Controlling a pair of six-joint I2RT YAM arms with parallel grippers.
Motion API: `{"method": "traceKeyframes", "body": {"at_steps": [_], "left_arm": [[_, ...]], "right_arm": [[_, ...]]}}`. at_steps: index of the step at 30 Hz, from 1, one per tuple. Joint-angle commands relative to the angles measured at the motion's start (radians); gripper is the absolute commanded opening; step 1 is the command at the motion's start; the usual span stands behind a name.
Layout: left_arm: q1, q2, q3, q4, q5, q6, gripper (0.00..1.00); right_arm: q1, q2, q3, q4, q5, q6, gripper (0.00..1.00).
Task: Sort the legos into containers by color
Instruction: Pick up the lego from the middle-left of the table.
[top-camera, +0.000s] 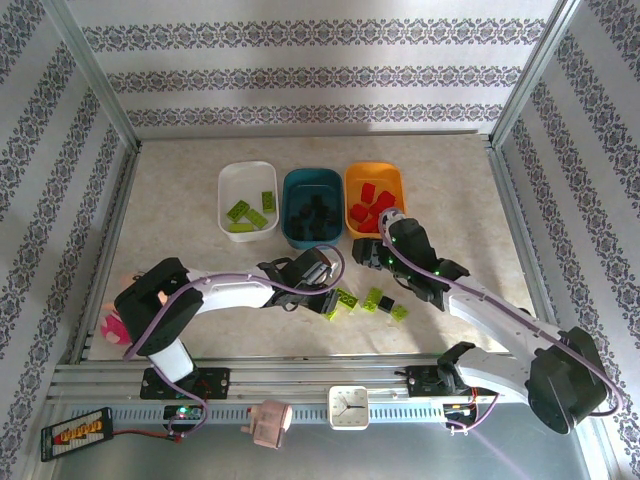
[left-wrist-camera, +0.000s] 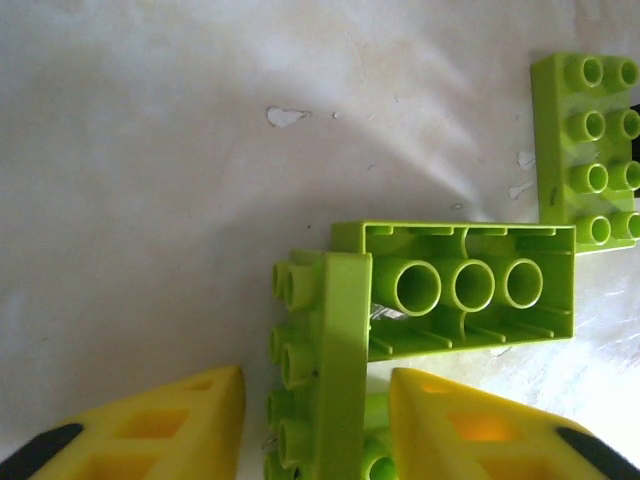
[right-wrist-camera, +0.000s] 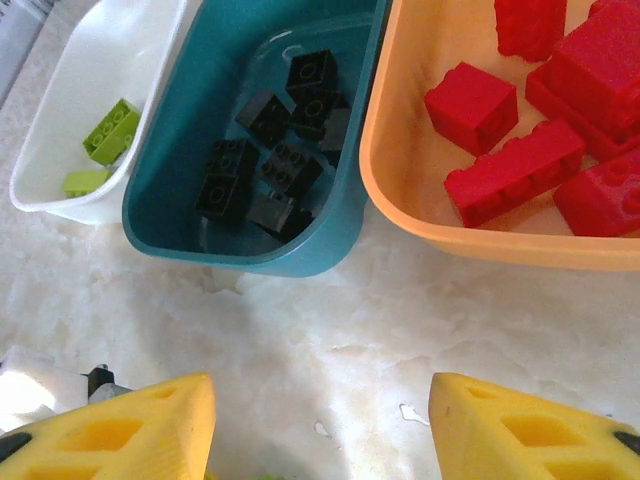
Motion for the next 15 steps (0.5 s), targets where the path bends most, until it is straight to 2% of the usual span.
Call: {"method": "traceKeyframes", "body": {"at_steps": [1, 7, 15], "left_arm": [[0.008, 0.007, 0.019, 0.019, 0.005, 0.009, 0.36], [0.012, -0.014, 0.01, 0.025, -0.003, 0.004, 0.22], [0.03, -0.055, -0.013, 0.024, -0.059, -0.023, 0.1]], "right_arm": [[-0.013, -0.025, -0.017, -0.013, 0.019, 0.008, 0.59], [-0.013, -0.028, -0.023, -0.012, 0.016, 0.014, 0.59], [-0.014, -0.028, -0.029, -0.007, 0.014, 0.016, 0.59]]}}
